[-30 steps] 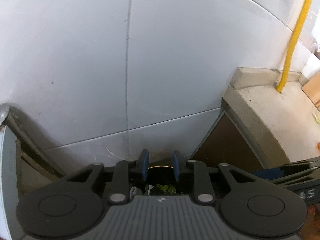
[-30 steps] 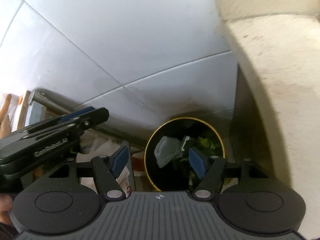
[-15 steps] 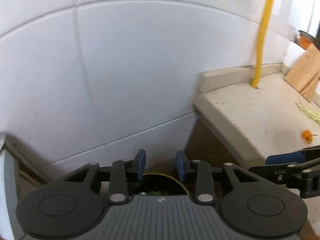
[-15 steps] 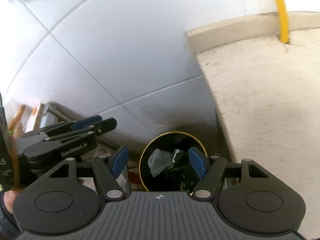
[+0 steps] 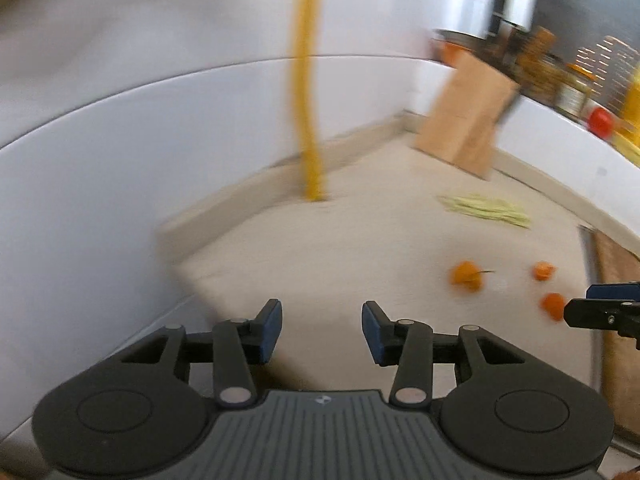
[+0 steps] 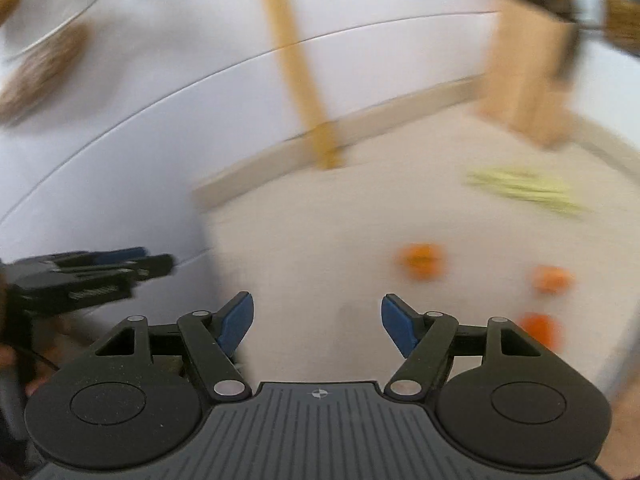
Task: Collect trash
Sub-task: 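Move both open tools back up to the orange peels on the counter, then grasp an orange peel with the left tool while right tool grasps another peel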
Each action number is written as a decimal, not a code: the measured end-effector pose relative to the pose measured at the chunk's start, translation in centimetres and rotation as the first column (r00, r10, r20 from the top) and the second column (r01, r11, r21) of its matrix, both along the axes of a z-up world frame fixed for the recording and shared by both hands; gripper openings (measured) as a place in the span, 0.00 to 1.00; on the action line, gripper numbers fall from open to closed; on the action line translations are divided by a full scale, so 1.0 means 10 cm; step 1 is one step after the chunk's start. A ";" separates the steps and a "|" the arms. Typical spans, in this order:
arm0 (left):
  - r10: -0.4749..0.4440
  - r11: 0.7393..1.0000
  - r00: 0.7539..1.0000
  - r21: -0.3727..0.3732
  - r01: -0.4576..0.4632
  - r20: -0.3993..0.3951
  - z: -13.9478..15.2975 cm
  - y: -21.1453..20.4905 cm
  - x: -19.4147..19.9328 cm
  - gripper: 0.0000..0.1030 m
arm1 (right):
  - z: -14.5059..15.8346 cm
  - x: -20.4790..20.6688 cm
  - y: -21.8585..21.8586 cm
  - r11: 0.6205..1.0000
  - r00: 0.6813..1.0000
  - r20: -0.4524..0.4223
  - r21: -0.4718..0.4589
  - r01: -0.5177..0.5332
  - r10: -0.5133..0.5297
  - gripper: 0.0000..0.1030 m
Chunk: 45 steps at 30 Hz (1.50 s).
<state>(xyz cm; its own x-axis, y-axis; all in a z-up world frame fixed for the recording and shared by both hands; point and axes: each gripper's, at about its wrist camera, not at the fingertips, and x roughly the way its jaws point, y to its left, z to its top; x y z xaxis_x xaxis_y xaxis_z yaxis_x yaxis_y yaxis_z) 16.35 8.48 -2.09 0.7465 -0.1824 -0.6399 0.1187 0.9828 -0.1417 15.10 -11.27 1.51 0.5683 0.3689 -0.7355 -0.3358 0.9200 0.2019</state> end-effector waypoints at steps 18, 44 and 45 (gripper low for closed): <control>-0.290 0.955 0.955 0.050 0.293 -0.060 -0.23 -1.27 0.86 0.37 | -0.34 0.06 -0.96 0.971 0.972 0.022 -0.049 0.233 -0.232 0.71; -0.310 0.950 0.944 0.003 0.312 -0.111 -0.42 -1.51 1.02 0.17 | -0.60 0.21 -1.07 0.978 0.978 -0.032 -0.035 0.207 -0.208 0.45; -0.309 0.950 0.945 0.001 0.311 -0.112 -0.42 -1.51 1.01 0.17 | -0.60 0.22 -1.06 0.977 0.977 -0.025 -0.038 0.209 -0.210 0.46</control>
<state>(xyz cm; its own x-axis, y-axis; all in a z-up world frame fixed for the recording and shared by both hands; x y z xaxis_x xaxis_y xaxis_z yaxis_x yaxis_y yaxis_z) 26.45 -6.67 -6.28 0.5806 -0.3811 -0.7195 0.4027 0.9025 -0.1530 17.27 -21.91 -4.52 0.6087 0.2171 -0.7631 -0.1290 0.9761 0.1748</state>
